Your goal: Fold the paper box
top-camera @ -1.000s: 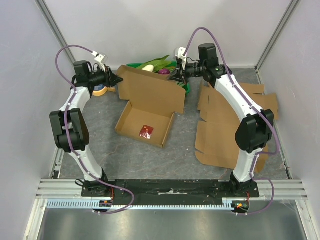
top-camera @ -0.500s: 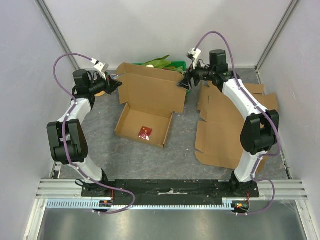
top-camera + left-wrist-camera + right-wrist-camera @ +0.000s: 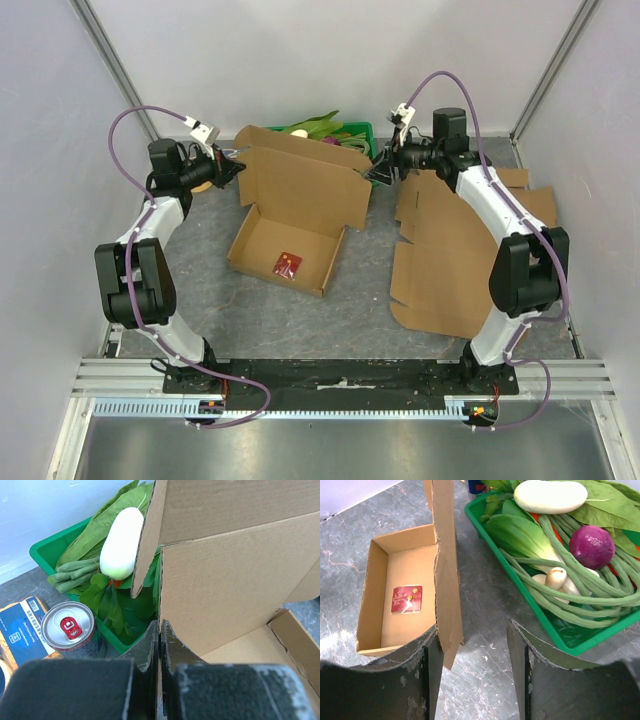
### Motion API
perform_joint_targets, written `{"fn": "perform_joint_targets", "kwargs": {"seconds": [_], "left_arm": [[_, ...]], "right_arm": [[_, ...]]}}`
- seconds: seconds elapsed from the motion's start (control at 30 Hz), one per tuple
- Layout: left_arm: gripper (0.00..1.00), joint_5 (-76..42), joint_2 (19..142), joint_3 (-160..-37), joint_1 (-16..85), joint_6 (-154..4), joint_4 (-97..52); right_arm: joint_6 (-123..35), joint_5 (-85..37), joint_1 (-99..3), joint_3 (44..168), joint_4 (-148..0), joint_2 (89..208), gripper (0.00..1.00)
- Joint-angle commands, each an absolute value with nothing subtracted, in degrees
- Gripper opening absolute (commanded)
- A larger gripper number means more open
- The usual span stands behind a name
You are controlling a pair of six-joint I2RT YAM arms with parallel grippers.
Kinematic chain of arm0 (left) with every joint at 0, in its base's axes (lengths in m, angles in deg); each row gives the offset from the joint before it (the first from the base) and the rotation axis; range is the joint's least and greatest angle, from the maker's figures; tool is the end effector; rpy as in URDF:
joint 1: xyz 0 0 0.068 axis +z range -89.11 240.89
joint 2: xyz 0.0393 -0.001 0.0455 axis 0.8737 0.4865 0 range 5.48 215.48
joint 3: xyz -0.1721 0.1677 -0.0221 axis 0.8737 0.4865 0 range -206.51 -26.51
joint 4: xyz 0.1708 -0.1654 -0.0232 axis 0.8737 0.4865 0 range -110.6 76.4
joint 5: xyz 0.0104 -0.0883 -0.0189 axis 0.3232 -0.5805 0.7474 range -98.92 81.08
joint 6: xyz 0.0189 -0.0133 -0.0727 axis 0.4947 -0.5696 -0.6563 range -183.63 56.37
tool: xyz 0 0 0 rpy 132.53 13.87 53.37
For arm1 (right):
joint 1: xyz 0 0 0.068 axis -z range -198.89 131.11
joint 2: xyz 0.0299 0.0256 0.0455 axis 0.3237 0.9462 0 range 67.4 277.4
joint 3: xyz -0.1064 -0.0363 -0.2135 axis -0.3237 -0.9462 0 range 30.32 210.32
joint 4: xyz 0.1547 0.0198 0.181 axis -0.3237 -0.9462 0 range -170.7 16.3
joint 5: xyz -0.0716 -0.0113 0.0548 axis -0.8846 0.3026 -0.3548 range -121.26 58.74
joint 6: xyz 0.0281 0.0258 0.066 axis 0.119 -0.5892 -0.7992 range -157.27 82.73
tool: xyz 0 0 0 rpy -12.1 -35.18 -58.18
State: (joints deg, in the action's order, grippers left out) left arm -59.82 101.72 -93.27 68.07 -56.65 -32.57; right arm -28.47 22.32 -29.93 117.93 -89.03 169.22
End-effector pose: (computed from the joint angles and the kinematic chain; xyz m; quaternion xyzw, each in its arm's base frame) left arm 0.3796 -0.0028 0.2525 0.2527 0.7287 -0.2781 0.5725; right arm 0.3767 0.1265 0.2885 -0.3564 0.7206 0.3982 0.4417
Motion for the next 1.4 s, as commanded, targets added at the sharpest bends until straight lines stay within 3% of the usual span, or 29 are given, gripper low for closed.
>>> {"fn": "perform_joint_targets", "kwargs": {"seconds": [0.0,0.17,0.57,1.0,1.13,1.37], "left_arm": [[0.02,-58.6,100.0,-92.3,67.4,-54.0,-33.4],[0.02,-58.1,99.8,-92.3,67.3,-54.1,-33.3],[0.02,-58.1,100.0,-92.3,66.9,-53.5,-32.7],[0.02,-57.6,100.7,-93.0,66.3,-52.1,-31.2],[0.02,-57.5,100.8,-93.0,66.3,-52.0,-31.2],[0.02,-57.3,100.9,-93.1,65.9,-51.3,-30.4]], "right_arm": [[-30.8,22.5,-31.6,113.9,-86.3,165.7,0.63],[-36.5,19.9,-31.9,109.9,-80.1,162.8,0.69],[-45.3,20.1,-32.1,105.5,-74.1,161.5,0.69],[-65.6,24.1,-32.2,96.2,-54.1,159.0,0.71],[-62.8,21.4,-32.7,96.3,-59.2,157.1,0.71],[-69.5,22.0,-33.2,92.1,-53.6,154.8,0.74]]}}
